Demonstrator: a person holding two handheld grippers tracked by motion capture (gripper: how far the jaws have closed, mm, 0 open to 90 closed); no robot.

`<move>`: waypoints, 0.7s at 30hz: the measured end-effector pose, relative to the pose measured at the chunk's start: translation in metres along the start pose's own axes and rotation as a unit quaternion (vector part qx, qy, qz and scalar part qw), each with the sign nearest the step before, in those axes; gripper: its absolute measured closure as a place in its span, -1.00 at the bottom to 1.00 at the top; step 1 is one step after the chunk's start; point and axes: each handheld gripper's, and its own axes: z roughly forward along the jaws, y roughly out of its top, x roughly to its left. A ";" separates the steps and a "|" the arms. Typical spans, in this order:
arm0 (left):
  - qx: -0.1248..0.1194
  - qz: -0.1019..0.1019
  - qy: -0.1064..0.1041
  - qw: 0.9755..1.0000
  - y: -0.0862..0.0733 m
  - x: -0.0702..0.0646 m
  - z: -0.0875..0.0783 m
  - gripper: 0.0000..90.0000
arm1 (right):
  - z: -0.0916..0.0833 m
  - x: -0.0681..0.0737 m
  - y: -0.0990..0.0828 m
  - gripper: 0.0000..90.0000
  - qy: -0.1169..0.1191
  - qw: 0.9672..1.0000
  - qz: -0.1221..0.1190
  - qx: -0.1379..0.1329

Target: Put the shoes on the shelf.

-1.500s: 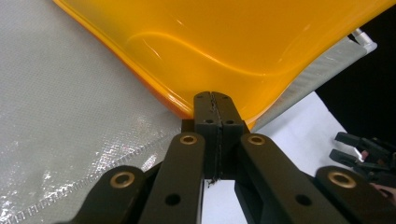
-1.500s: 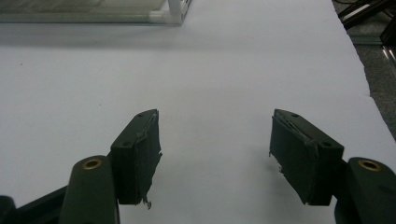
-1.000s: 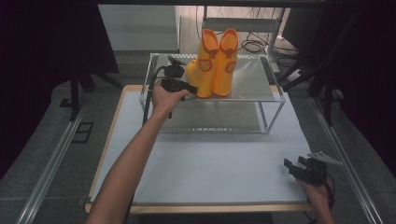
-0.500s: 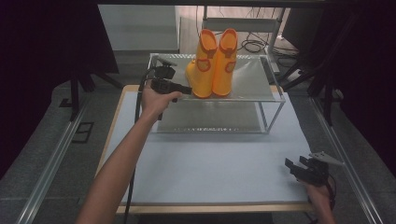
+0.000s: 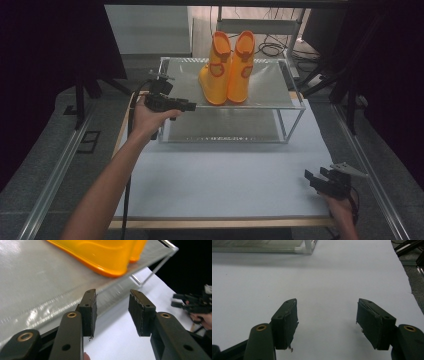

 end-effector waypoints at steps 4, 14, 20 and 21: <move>0.000 0.013 0.000 1.000 -0.011 0.000 -0.007 0.28 | 0.000 0.000 0.000 -0.26 0.000 1.000 -0.002 0.001; -0.006 0.026 -0.002 1.000 -0.045 0.003 -0.025 0.27 | 0.000 0.001 0.000 -0.26 0.001 1.000 -0.002 0.001; -0.009 0.024 -0.016 1.000 -0.073 0.005 -0.031 0.27 | 0.000 0.002 0.000 -0.26 0.002 1.000 -0.001 0.002; -0.010 0.023 -0.017 1.000 -0.078 0.005 -0.032 0.27 | 0.000 0.001 0.001 -0.26 0.001 1.000 -0.005 0.002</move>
